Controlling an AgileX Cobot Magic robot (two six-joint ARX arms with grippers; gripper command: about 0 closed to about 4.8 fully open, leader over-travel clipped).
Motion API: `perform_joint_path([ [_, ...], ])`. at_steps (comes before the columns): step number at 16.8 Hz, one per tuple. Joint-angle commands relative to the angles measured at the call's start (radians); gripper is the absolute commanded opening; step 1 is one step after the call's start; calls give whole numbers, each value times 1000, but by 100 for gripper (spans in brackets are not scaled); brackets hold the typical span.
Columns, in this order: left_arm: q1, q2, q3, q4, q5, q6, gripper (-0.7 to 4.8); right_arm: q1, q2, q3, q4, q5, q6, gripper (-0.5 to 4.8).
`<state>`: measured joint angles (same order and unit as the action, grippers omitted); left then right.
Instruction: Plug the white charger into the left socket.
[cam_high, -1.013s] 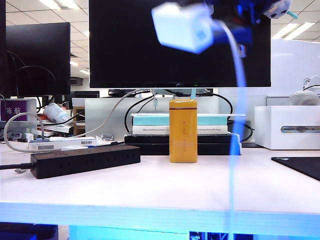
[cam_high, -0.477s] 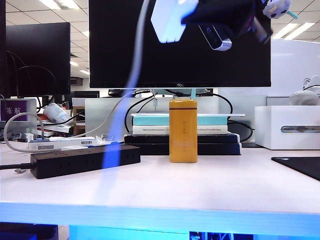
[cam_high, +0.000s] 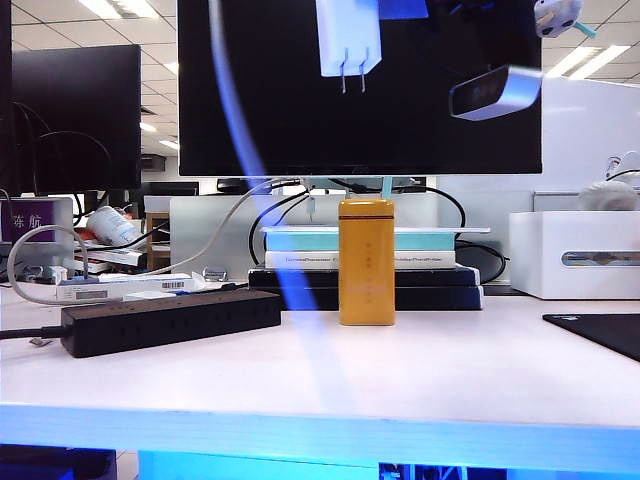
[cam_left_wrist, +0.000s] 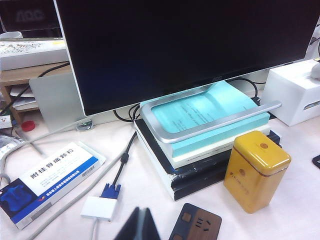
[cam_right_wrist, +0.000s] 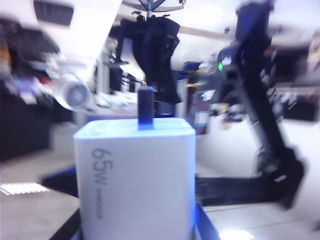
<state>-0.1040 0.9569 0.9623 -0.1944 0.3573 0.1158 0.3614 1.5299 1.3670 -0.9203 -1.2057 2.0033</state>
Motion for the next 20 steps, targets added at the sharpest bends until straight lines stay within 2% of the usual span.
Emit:
perform_joint_path([
  [1, 0, -2, 5, 16, 6, 0, -4, 0, -5, 5, 12, -17, 124, 35],
  [4, 0, -2, 5, 16, 13, 1, -4, 0, 6, 5, 11, -12, 124, 35],
  [8, 0, -2, 5, 18, 147, 8, -4, 0, 27, 7, 97, -55, 125, 35],
  [10, 0, 1, 5, 21, 277, 8, -4, 0, 56, 17, 133, -89, 125, 35],
  [13, -8, 21, 5, 24, 349, 8, -4, 0, 77, 40, 143, -130, 125, 35],
  [14, -36, 34, 5, 28, 359, 8, -3, 0, 83, 59, 143, -158, 125, 35],
  [18, -153, 80, 5, 39, 363, 74, -1, 0, 88, 85, 162, -162, 125, 35],
  [20, -229, 101, 5, 47, 361, 96, 87, 0, 88, 85, 164, -187, 124, 35],
])
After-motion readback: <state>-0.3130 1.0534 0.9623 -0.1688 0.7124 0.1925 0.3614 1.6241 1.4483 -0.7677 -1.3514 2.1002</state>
